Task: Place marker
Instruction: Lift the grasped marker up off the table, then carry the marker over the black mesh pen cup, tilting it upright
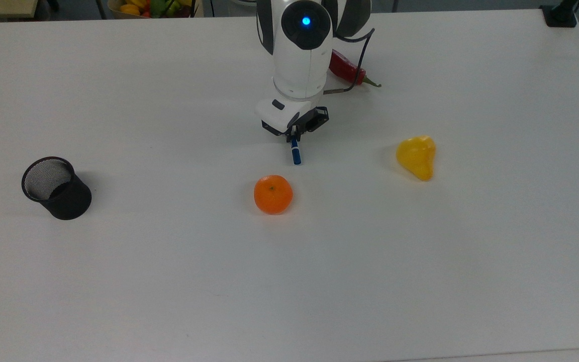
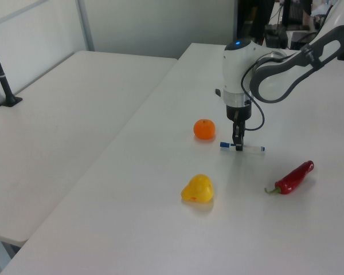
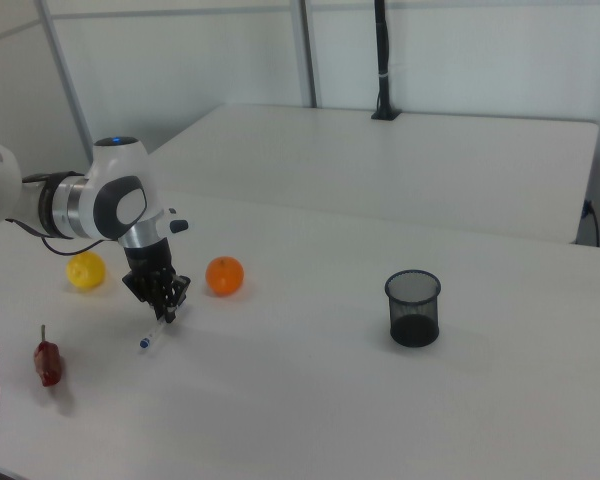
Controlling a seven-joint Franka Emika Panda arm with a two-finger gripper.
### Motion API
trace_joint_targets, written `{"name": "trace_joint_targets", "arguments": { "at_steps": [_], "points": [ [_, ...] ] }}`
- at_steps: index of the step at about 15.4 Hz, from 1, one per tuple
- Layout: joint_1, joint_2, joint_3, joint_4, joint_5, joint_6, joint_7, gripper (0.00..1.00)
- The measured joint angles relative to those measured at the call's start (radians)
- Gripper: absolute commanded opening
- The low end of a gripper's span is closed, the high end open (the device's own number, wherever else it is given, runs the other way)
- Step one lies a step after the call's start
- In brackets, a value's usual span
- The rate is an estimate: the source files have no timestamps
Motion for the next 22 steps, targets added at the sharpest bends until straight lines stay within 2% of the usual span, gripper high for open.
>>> {"name": "trace_joint_targets", "arguments": {
  "at_steps": [8, 14, 17, 22],
  "points": [
    [-0.045, -0.192, 0.0, 0.03, 0.004, -0.191, 0.003, 0.0],
    [-0.106, -0.338, -0.012, 0.159, 0.09, -0.448, -0.018, 0.0],
    [-0.12, -0.352, -0.043, 0.218, 0.121, -0.517, -0.021, 0.0],
    [-0.13, -0.352, -0.129, 0.257, 0.127, -0.515, -0.094, 0.0]
  ]
}}
